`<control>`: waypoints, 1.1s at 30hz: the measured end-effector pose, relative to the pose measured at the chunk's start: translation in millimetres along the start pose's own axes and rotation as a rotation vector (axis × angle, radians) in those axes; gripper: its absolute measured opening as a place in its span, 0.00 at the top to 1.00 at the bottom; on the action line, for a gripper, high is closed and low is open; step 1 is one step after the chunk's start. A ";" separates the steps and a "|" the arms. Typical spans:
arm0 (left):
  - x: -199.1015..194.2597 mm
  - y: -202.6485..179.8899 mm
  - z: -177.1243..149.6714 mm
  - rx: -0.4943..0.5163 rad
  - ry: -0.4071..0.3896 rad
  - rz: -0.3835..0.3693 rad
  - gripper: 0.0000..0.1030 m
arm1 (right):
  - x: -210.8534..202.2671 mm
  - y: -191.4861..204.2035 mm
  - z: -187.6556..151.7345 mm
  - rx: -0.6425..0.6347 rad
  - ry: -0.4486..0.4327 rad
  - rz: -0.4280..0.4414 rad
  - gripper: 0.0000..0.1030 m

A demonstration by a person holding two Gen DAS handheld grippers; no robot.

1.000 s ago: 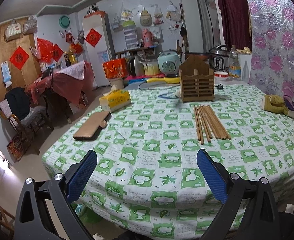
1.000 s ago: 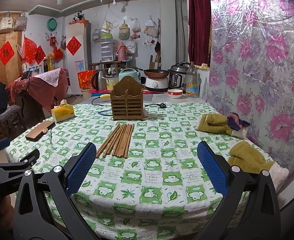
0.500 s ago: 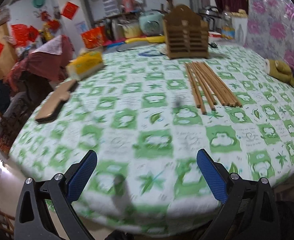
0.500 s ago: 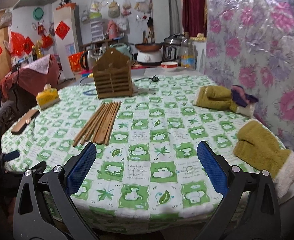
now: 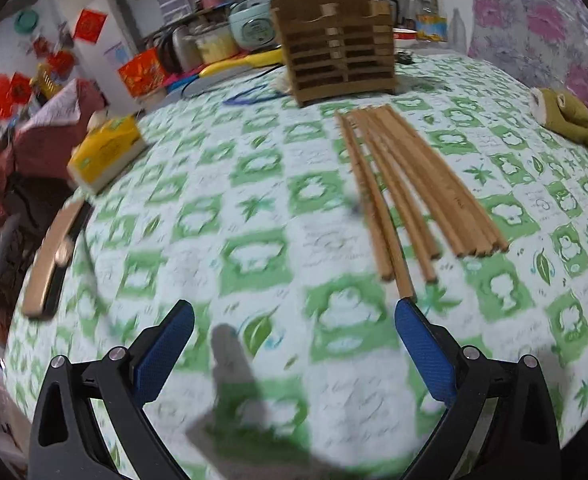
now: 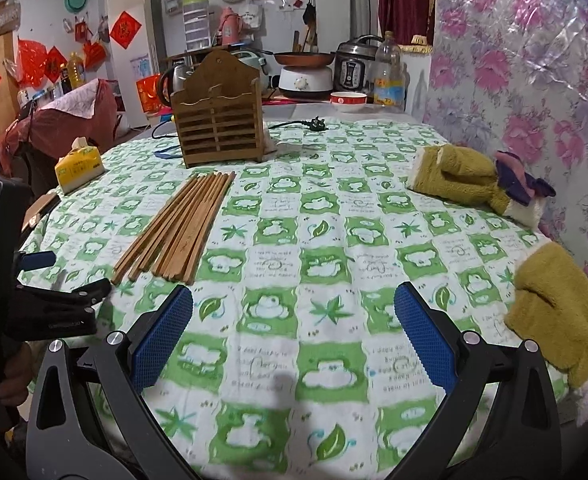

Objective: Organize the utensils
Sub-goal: 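Move both open tools down toward the wooden chopstick bundle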

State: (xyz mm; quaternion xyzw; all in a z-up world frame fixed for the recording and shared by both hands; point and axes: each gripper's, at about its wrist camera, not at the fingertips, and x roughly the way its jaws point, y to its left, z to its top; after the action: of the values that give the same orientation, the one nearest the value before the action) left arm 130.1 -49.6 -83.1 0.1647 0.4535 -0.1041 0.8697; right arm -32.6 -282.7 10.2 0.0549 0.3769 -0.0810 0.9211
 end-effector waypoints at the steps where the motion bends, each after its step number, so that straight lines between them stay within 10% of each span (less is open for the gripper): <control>1: 1.5 -2.8 3.3 0.019 0.001 0.005 0.04 | 3.2 -0.5 1.3 -0.002 0.003 0.001 0.06; 13: 36.8 32.4 35.6 -0.038 0.076 0.032 0.04 | 41.5 38.1 7.9 -0.145 0.118 0.080 0.08; 27: 48.2 54.0 33.7 -0.163 0.112 -0.103 0.04 | 89.1 58.6 21.3 -0.223 0.290 0.186 0.64; 33: 39.2 49.9 29.0 -0.095 0.092 -0.107 0.05 | 96.7 24.6 29.1 -0.152 0.251 0.124 0.64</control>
State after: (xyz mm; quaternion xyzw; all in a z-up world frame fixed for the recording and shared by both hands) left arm 190.7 -15.7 -90.4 0.1034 0.5053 -0.1213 0.8481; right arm 60.0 -273.7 -36.2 0.0180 0.4899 0.0121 0.8715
